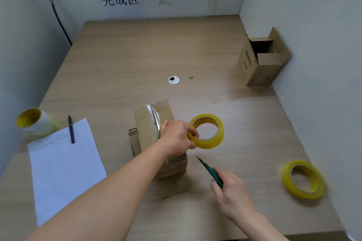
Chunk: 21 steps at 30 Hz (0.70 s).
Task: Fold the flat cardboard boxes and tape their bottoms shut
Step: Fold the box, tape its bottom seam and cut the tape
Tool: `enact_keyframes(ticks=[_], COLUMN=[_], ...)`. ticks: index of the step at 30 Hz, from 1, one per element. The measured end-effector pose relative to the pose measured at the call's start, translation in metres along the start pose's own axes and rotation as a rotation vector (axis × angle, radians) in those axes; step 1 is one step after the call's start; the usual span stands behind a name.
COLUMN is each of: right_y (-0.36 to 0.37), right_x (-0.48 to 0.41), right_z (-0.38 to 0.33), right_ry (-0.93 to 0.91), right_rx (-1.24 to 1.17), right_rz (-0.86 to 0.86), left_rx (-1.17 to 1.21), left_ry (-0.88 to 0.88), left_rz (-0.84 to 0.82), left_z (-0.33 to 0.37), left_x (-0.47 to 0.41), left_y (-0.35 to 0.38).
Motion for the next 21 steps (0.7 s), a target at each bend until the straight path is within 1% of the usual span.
enact_keyframes(ticks=[2,4,6,8,10,11,12,13,14,15,16,18,19,21], right_y=[0.0,0.002,0.006,0.008,0.004,0.0,-0.007,-0.015,-0.024,-0.034,-0.041,-0.051,-0.052,-0.049], right_x=[-0.002,-0.003,-0.005,-0.009,-0.016,-0.02,-0.024,-0.028,-0.031,-0.033,-0.036,-0.047,-0.054,-0.07], right_z=[0.012,0.026,0.033,0.034,0.026,0.02,0.011,-0.001,-0.014,-0.028,-0.04,-0.064,-0.07,-0.074], right_ry=[0.118,0.199,0.216,0.188,0.2,0.196,0.16,0.081,-0.039,-0.168,-0.297,-0.47,-0.509,-0.517], right_rx=[0.156,0.253,0.287,0.322,0.35,0.286,0.181,0.065,-0.026,-0.069,-0.073,0.005,0.079,0.243], right_rz=[-0.046,-0.085,-0.122,-0.135,-0.091,0.005,0.144,0.3,0.462,0.56,0.601,0.579,0.534,0.42], left_rx=[-0.003,-0.006,0.003,0.011,0.006,0.002,0.0,-0.002,-0.004,-0.007,-0.009,-0.012,-0.014,-0.019], left_ry=[-0.004,-0.008,-0.011,-0.008,-0.001,0.001,0.003,0.004,0.006,0.006,0.004,0.001,0.005,0.01], left_rz=[0.009,0.015,0.015,0.017,0.02,0.018,0.016,0.016,0.017,0.021,0.025,0.026,0.026,0.028], left_z=[0.0,0.001,0.0,-0.002,-0.002,-0.002,-0.002,-0.002,-0.002,-0.002,-0.002,-0.003,-0.003,-0.003], left_x=[-0.001,-0.001,-0.001,-0.002,-0.002,-0.002,-0.002,-0.002,-0.002,-0.002,-0.002,-0.003,-0.003,-0.003], left_y=[0.0,0.001,0.002,0.003,0.003,0.004,0.004,0.004,0.005,0.005,0.005,0.006,0.007,0.007])
Point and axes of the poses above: each hand's wrist, its own x-axis away from the middle knuckle, its own y-axis out of the palm, z = x × y, the point moved 2 cm from there along -x, towards the middle knuckle, and after that the axes turned 10 degrees about z, right-handed, at the moved point
